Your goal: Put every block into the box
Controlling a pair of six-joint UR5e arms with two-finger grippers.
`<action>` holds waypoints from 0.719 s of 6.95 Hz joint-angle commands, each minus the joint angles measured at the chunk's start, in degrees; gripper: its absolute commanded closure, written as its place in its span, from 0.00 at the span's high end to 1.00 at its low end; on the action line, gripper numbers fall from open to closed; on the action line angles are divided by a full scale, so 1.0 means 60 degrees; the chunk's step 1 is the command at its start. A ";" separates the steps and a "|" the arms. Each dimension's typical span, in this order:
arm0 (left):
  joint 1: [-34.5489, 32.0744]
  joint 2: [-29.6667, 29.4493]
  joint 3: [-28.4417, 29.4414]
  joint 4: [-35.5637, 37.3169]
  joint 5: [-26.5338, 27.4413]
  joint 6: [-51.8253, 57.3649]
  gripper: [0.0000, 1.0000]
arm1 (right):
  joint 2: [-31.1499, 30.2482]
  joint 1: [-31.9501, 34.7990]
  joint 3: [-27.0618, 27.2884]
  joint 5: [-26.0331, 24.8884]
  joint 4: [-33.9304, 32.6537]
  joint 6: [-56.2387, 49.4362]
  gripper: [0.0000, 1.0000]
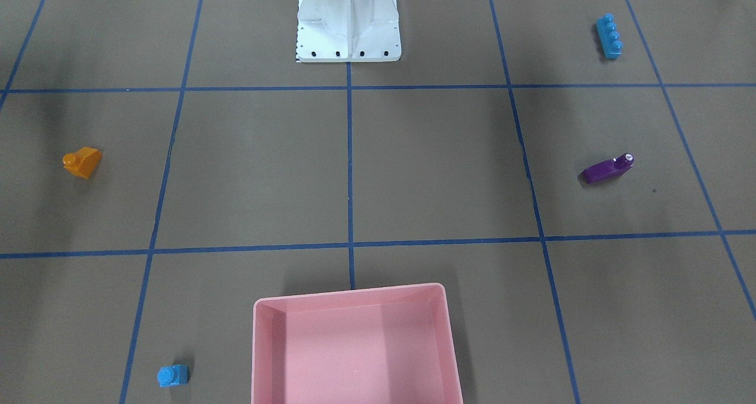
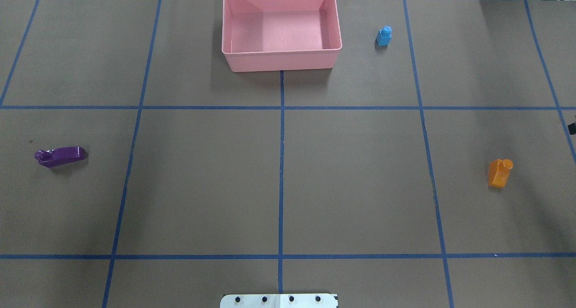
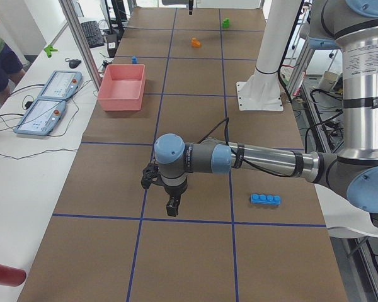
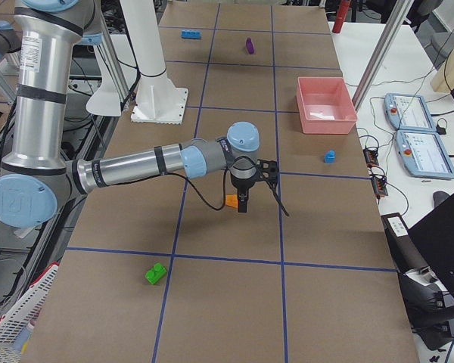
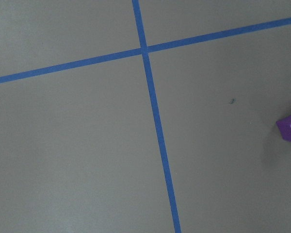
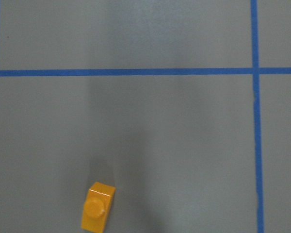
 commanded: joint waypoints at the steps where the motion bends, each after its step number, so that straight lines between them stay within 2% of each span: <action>1: 0.0000 0.0016 0.0003 0.0000 0.0000 0.0000 1.00 | -0.0004 -0.2016 -0.0203 -0.1201 0.1978 0.3228 1.00; 3: 0.0000 0.0016 0.0018 0.0015 0.0000 0.0000 1.00 | -0.0107 -0.3455 -0.1574 -0.2302 0.4624 0.4918 1.00; 4: 0.0000 0.0016 0.0047 0.0015 0.0000 0.0000 1.00 | -0.0121 -0.3882 -0.2017 -0.2728 0.5494 0.5493 1.00; 5: 0.0000 0.0016 0.0076 0.0015 0.0000 0.0000 1.00 | -0.0121 -0.4002 -0.2051 -0.2834 0.5503 0.5513 1.00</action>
